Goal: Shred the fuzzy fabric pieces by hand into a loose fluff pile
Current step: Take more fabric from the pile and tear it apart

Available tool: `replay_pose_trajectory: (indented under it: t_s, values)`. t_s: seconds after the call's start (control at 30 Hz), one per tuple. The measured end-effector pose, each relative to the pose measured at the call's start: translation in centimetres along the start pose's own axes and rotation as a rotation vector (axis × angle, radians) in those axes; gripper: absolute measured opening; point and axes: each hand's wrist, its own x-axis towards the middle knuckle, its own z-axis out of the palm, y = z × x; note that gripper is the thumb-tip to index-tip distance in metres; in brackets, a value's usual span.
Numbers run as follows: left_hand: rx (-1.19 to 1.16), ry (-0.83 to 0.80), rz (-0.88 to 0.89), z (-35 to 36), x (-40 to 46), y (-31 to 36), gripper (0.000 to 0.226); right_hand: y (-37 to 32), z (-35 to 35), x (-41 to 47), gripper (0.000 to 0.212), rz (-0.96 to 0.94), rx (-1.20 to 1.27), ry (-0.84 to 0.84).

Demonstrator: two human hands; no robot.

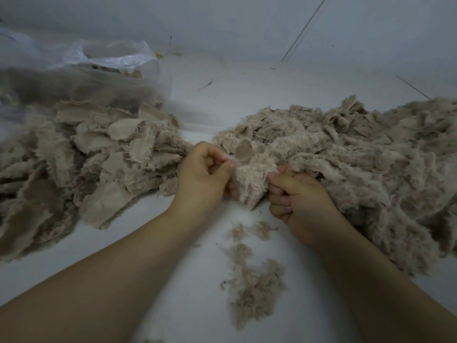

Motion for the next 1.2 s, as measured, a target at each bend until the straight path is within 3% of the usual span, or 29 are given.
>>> replay_pose_trajectory:
  t_s: [0.13, 0.2, 0.37, 0.53, 0.67, 0.83, 0.9, 1.03, 1.1, 1.2]
  values:
    - [0.198, -0.205, -0.059, 0.6, -0.5, -0.4, 0.026, 0.0, 0.0, 0.1, 0.028, -0.010, -0.008, 0.016]
    - [0.184, -0.186, -0.041, 0.7, -0.5, -0.5, 0.013, 0.0, 0.0, 0.1, 0.026, -0.008, -0.018, 0.013]
    - [0.059, -0.065, -0.069, 0.3, -0.2, -0.5, 0.027, 0.0, -0.1, 0.2, 0.027, 0.014, 0.006, 0.007]
    - [-0.005, -0.081, -0.145, 0.7, -0.3, -0.2, 0.018, 0.0, -0.1, 0.2, 0.026, 0.012, 0.012, 0.027]
    - [0.074, -0.168, -0.258, 1.5, -1.3, 0.6, 0.017, 0.0, 0.2, 0.1, 0.022, 0.015, 0.016, 0.052]
    - [-0.036, -0.355, -0.424, 4.3, -7.1, 1.1, 0.021, 0.1, 0.5, -0.3, 0.026, -0.029, 0.046, 0.069]
    - [-0.009, -0.314, -0.332, 4.4, -7.9, 1.3, 0.021, 0.0, 0.5, -0.4, 0.027, -0.035, 0.033, 0.047]
    - [-0.053, -0.007, -0.251, 2.3, -4.3, 1.2, 0.027, 0.0, 0.4, -0.5, 0.027, -0.031, 0.020, 0.021]
    - [-0.047, -0.062, -0.294, 1.8, -3.0, 1.2, 0.037, 0.0, 0.4, -0.5, 0.025, -0.034, 0.009, 0.013]
    - [0.007, -0.078, -0.203, 2.0, -2.7, 0.9, 0.016, 0.0, 0.4, -0.4, 0.025, -0.028, 0.007, 0.003]
